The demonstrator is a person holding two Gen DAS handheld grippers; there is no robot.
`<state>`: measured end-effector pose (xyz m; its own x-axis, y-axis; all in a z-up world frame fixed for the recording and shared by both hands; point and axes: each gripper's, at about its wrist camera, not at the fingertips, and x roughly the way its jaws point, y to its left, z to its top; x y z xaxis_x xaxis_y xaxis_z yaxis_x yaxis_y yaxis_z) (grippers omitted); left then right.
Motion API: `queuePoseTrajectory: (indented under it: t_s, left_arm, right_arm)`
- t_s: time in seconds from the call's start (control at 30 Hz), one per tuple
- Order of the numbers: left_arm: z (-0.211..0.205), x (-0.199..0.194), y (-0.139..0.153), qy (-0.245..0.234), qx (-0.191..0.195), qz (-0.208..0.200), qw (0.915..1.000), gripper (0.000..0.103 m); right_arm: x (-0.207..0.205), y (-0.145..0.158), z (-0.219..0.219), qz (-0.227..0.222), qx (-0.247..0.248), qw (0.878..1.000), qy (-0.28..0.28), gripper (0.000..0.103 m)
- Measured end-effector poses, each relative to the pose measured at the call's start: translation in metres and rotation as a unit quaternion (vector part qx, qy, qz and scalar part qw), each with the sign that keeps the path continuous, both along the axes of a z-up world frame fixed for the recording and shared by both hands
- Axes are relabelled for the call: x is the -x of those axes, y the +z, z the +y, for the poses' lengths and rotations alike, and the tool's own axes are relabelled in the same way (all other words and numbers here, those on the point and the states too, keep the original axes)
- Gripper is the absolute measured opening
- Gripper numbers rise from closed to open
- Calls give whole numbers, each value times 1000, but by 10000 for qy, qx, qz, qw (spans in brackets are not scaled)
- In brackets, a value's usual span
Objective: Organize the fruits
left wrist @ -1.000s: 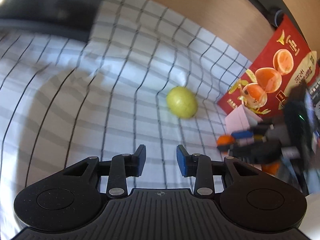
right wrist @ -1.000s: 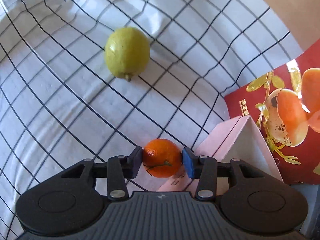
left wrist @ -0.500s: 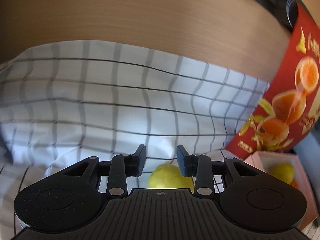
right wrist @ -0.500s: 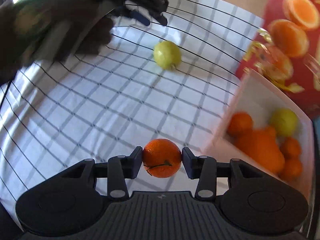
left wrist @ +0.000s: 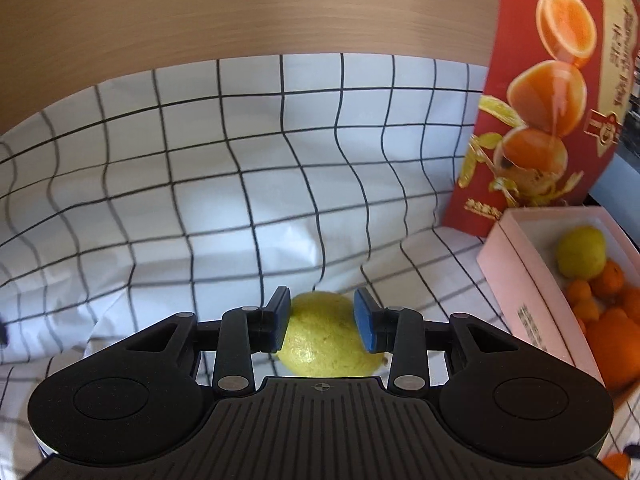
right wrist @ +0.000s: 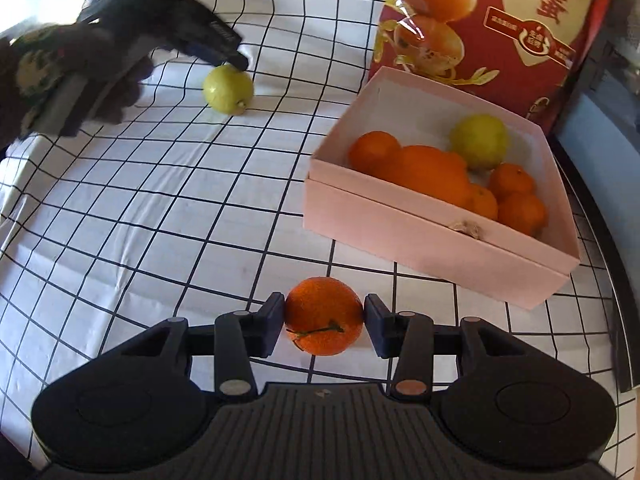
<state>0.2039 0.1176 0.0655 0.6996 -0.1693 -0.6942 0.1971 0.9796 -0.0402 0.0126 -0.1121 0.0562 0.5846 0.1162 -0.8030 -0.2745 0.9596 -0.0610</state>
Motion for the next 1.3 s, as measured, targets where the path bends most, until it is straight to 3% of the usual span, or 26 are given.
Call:
queuePoseTrajectory:
  t_s: [0.23,0.53,0.7,0.83,1.0,1.07,1.13,1.23,1.3]
  left_arm:
    - [32,49,-5,90,357,240,9990,40]
    - [52,104,-13,131,462,366,9982,39]
    - [44,113,11,-196,121,-74,9997,39]
    - [24,105,21,-592,-375,-267,9972,39]
    - [-8,94,14,-1358,-876,-162,9867,42]
    - [-19,95,8,-1653,-1248,-129,9782,48]
    - [-25,99,4,-1935,-1596,-216,9678,48]
    - [-26,100,6,-2282,-1657,-110,9593,48]
    - [-25,98,7,-2468,-1711,-25,9538,54]
  right_arm:
    - [3,-3,0,19,-20,10000,48,47]
    - [13,-14,6,75,72,9999,106,51]
    - [15,-16,2,21,84,10000,-14,66]
    - [15,-18,-4,11,-66,9998,-211,70]
    - [17,-22,-12,5,-287,9986,-454,77]
    - [19,-22,-12,-24,-292,9984,-479,78]
    - [21,-23,-13,-50,-299,9984,-487,78]
    - [23,-24,-13,-98,-313,9983,-491,79]
    - [23,-24,-14,-118,-319,9982,-489,80]
